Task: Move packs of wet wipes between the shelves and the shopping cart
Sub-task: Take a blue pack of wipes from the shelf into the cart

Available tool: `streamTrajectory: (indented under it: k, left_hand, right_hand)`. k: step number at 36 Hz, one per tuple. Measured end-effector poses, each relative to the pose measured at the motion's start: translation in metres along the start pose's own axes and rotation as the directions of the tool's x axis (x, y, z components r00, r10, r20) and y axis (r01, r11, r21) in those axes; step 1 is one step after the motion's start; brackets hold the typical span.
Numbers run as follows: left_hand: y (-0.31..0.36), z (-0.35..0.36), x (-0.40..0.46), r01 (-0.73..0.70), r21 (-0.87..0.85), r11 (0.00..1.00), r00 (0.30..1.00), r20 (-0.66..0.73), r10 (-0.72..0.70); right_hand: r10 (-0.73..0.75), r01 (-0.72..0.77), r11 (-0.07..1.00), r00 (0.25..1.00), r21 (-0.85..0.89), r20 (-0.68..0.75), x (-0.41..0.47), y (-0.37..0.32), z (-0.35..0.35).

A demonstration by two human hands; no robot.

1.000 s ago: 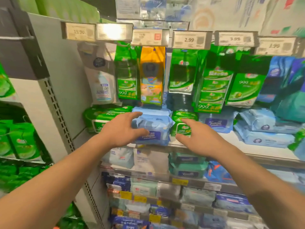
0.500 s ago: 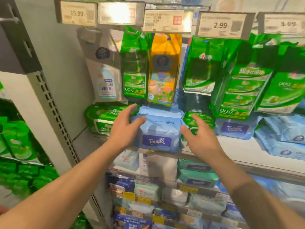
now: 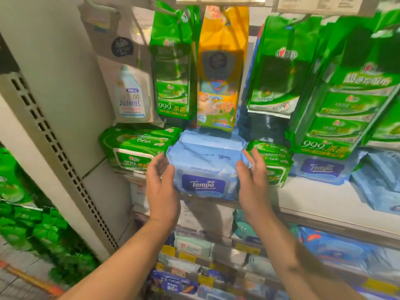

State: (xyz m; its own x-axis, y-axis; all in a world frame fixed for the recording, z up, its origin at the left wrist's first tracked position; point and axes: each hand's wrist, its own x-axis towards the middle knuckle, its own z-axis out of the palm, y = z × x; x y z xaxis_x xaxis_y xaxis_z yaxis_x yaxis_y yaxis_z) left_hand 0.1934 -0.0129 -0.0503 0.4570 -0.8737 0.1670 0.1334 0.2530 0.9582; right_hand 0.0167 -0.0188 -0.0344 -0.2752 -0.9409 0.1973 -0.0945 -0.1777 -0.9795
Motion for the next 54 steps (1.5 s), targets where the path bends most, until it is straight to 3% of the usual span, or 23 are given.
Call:
streamTrajectory:
  k: [11, 18, 22, 28, 31, 40, 45, 50, 54]
  left_hand:
    - [0.001, 0.008, 0.001, 0.095, 0.234, 0.968, 0.99, 0.079, -0.116]
    - [0.013, 0.016, 0.001, 0.061, 0.214, 0.975, 0.991, 0.102, -0.085]
    - [0.016, 0.021, 0.001, 0.135, 0.174, 0.976, 0.982, 0.109, -0.155]
    - [0.014, 0.028, 0.006, 0.084, 0.213, 0.973, 0.992, 0.078, -0.103]
    - [0.015, 0.026, 0.007, 0.13, 0.178, 0.975, 0.987, 0.076, -0.145]
    - [0.022, 0.026, 0.017, 0.313, 0.161, 0.936, 0.939, 0.098, -0.331]
    - [0.025, 0.03, 0.018, 0.347, 0.159, 0.924, 0.92, 0.136, -0.368]
    - [0.036, 0.032, 0.022, 0.482, 0.106, 0.87, 0.845, 0.209, -0.493]
    - [0.04, 0.033, 0.025, 0.521, 0.101, 0.847, 0.808, 0.26, -0.528]
  right_hand:
    - [0.051, -0.052, 0.965, 0.999, 0.259, 0.01, 0.005, 0.009, 0.01]
    - [0.063, -0.064, 0.969, 0.998, 0.238, 0.012, 0.007, 0.016, 0.009]
    - [0.085, -0.082, 0.956, 0.996, 0.282, 0.002, 0.007, 0.017, 0.01]
    - [0.193, -0.191, 0.934, 0.981, 0.302, 0.024, 0.009, 0.02, 0.015]
    - [0.205, -0.209, 0.935, 0.978, 0.286, 0.044, 0.01, 0.023, 0.014]
    - [0.183, -0.187, 0.941, 0.982, 0.281, 0.041, 0.006, 0.021, 0.013]
    - [0.166, -0.167, 0.946, 0.986, 0.277, 0.03, 0.005, 0.022, 0.011]
    - [0.19, -0.178, 0.937, 0.982, 0.3, -0.009, 0.006, 0.024, 0.012]
    - [0.237, -0.233, 0.887, 0.971, 0.399, 0.041, 0.009, 0.024, 0.013]
